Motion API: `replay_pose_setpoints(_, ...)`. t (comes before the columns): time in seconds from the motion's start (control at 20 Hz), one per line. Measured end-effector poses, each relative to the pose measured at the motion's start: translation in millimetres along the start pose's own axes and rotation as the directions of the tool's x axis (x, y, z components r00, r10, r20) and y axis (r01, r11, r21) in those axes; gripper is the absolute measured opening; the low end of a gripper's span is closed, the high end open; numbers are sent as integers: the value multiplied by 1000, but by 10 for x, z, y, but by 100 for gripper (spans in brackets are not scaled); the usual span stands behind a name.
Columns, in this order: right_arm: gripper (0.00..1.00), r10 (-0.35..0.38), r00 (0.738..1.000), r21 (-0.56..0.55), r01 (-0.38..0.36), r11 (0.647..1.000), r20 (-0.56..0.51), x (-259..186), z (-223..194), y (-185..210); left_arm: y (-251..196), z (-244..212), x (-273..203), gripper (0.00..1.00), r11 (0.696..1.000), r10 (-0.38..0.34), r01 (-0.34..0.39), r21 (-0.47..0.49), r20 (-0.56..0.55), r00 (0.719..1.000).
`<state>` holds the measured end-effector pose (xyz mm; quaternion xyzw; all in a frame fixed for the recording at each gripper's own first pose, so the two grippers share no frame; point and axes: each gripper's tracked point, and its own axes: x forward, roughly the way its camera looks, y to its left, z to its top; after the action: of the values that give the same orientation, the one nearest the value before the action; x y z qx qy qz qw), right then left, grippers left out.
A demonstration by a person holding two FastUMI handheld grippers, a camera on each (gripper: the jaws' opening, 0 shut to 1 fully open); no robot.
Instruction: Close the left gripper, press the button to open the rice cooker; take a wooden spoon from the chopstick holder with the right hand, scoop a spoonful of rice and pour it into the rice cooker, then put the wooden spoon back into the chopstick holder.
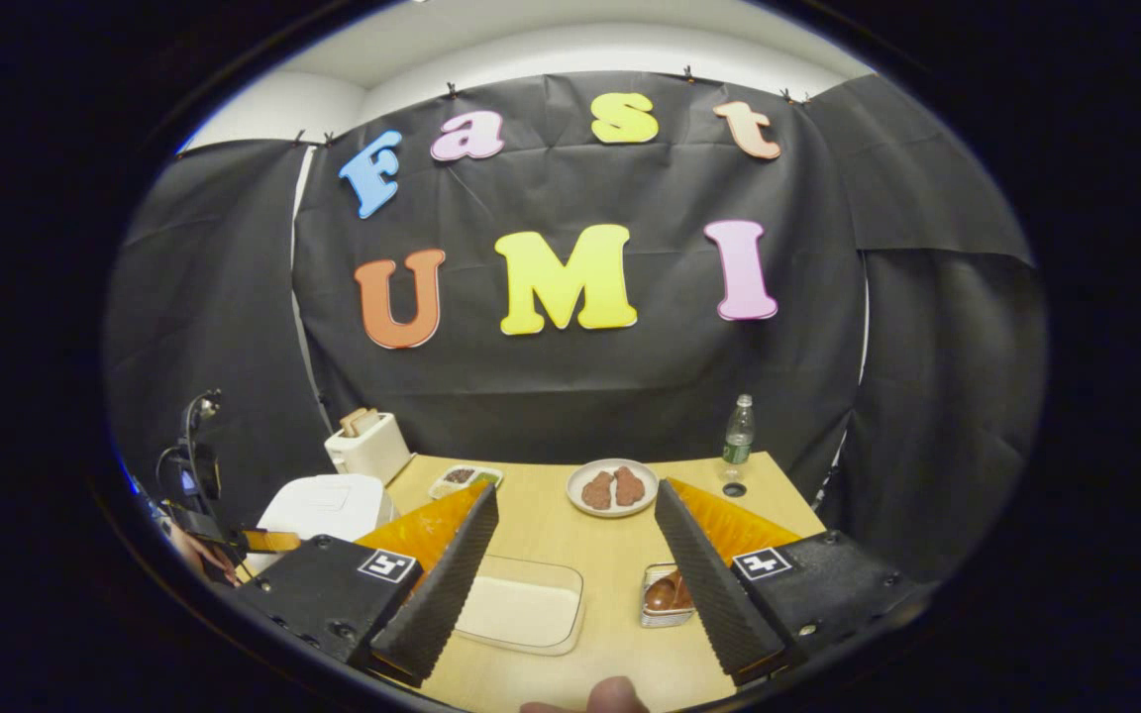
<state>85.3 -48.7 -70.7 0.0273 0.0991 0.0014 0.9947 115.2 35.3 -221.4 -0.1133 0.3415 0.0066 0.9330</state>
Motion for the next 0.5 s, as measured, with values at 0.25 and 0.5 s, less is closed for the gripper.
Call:
replay_pose_setpoints(0.25, 99, -10, 1000, 8, 10, 1000, 7, -72, 40, -72, -58, 461, -194, 1, 995, 49, -63, 71, 180, 982)
replay_pose_setpoints(0.5, 99, -39, 999, 22, 38, 999, 26, -156, 101, -202, -283, 1283, -455, 12, 985, 6, -76, 157, 405, 914)
